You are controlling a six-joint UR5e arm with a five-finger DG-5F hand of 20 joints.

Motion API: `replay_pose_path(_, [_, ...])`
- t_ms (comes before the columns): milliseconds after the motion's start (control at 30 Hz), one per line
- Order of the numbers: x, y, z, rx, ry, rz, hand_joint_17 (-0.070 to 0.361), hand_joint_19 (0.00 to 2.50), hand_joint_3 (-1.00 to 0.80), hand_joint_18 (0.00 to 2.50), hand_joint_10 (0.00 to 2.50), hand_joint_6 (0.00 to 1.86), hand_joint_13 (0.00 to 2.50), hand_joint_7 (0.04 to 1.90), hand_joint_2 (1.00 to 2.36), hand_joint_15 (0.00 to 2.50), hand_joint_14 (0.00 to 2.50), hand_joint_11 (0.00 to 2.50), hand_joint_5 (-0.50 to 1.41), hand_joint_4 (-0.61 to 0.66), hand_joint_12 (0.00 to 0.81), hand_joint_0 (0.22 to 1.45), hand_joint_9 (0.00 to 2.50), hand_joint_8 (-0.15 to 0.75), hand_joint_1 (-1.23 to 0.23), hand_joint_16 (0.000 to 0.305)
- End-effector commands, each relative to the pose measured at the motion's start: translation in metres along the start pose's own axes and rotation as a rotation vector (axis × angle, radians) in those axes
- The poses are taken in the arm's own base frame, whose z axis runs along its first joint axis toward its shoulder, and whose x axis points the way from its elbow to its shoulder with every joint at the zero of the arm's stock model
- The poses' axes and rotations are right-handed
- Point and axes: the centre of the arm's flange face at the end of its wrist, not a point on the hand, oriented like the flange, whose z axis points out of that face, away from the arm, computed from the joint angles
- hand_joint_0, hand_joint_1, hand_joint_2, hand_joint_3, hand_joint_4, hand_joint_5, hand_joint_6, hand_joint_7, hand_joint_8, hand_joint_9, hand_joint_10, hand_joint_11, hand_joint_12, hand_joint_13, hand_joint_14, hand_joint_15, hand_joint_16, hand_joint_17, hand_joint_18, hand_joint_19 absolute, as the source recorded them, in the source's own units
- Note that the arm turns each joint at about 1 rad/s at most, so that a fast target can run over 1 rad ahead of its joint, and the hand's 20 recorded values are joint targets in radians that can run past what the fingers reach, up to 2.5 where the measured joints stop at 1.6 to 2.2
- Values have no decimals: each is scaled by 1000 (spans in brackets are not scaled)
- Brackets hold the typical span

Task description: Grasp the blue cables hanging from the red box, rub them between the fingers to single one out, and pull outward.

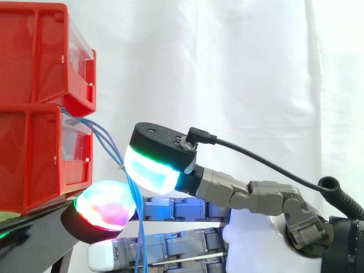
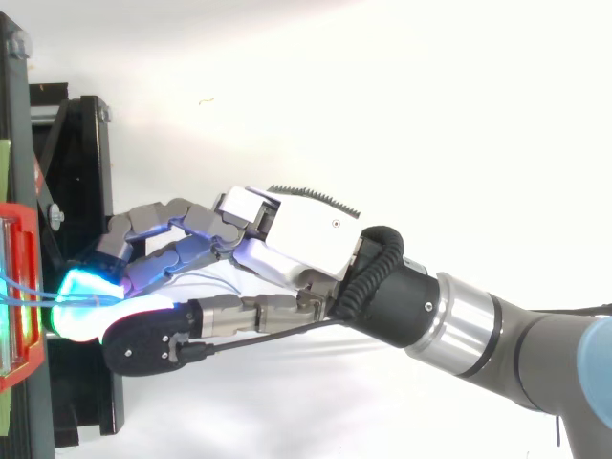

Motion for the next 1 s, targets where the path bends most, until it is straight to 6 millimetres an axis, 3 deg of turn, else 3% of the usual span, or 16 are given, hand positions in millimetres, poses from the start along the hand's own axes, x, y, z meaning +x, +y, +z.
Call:
replay_pose_path(0, [-3,6,-3,42,7,-7,118,594,-400,525,14,856,734,895,1008,572,18,508,-198,203,404,530,763,310,-620,52])
replay_pose_path(333, [-5,24,-2,52,3,-5,114,608,-325,538,15,855,748,923,1014,565,18,491,-192,197,399,565,772,304,-625,51])
replay_pose_path(733, [-4,26,0,47,2,-12,113,604,-167,568,15,886,766,984,1023,578,18,517,-193,154,398,583,769,306,-663,50])
replay_pose_path(967, [-7,42,2,47,-1,-14,113,614,-130,577,13,897,760,993,1024,592,19,526,-196,122,391,589,760,294,-684,50])
